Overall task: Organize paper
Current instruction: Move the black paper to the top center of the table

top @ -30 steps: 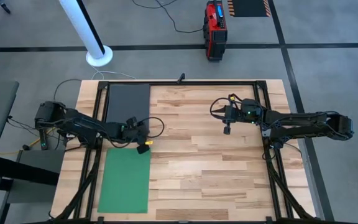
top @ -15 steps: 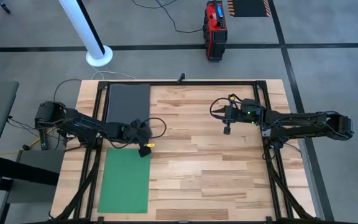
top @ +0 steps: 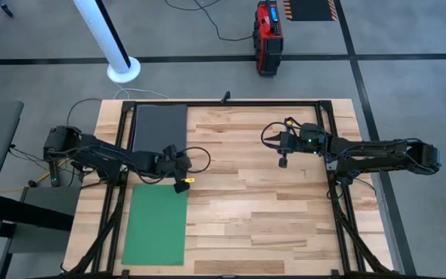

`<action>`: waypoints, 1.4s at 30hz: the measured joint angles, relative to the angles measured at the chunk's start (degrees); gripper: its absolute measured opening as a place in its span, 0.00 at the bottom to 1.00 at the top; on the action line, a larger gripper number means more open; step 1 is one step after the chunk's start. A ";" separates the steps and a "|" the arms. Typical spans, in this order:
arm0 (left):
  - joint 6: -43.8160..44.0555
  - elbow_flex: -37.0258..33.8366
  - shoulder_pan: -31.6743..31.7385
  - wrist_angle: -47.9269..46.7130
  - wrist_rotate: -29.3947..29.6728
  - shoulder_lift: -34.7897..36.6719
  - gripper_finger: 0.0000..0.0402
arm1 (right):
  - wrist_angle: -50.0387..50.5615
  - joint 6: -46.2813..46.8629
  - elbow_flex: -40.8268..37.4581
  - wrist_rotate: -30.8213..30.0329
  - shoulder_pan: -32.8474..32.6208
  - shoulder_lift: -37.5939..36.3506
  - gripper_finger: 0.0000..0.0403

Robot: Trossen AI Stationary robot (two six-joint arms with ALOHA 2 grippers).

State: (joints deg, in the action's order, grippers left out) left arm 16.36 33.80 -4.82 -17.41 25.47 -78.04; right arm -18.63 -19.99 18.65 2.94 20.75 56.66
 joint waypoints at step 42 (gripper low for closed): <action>8.40 3.30 1.06 -4.88 8.41 -8.32 0.36 | 2.05 0.46 0.00 0.00 0.00 0.00 0.15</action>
State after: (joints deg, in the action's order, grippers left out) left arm 24.76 37.10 -3.76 -22.28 33.88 -86.37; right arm -16.58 -19.53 18.65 2.94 20.75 56.66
